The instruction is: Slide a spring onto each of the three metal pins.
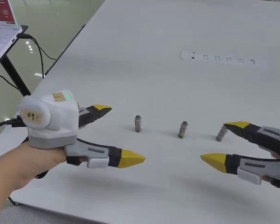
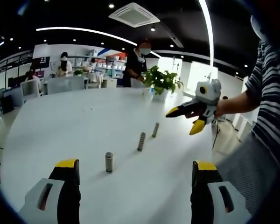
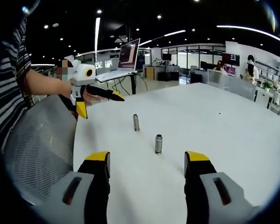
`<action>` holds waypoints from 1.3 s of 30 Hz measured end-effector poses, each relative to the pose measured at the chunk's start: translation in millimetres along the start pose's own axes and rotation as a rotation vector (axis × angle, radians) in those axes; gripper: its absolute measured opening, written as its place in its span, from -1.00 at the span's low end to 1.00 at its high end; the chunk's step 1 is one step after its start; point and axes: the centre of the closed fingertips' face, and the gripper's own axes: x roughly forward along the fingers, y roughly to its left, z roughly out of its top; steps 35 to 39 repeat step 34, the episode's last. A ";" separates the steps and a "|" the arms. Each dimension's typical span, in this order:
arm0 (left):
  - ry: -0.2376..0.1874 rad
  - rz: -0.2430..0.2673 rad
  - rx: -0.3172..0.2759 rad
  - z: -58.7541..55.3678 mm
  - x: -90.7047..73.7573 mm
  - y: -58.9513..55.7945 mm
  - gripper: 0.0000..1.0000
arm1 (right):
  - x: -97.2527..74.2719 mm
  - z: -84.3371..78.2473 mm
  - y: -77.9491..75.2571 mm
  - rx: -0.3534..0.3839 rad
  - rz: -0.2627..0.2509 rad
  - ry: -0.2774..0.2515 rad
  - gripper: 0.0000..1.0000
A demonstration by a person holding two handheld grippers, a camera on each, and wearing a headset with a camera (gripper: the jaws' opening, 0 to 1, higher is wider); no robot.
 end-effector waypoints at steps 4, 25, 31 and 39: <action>-0.036 0.001 -0.011 4.5 -7.2 -0.8 0.96 | -10.1 -3.4 -1.2 0.031 -0.004 -0.030 0.52; -0.020 0.006 0.008 -7.0 -25.1 -1.4 0.96 | -33.3 -29.2 -3.7 0.076 -0.061 -0.011 0.99; -0.026 0.013 0.000 -6.6 -26.1 -0.4 0.96 | -37.7 -30.0 -5.4 0.075 -0.080 -0.007 0.99; -0.028 0.015 0.000 -6.6 -27.2 -0.1 0.96 | -38.9 -29.7 -5.5 0.078 -0.083 -0.005 0.99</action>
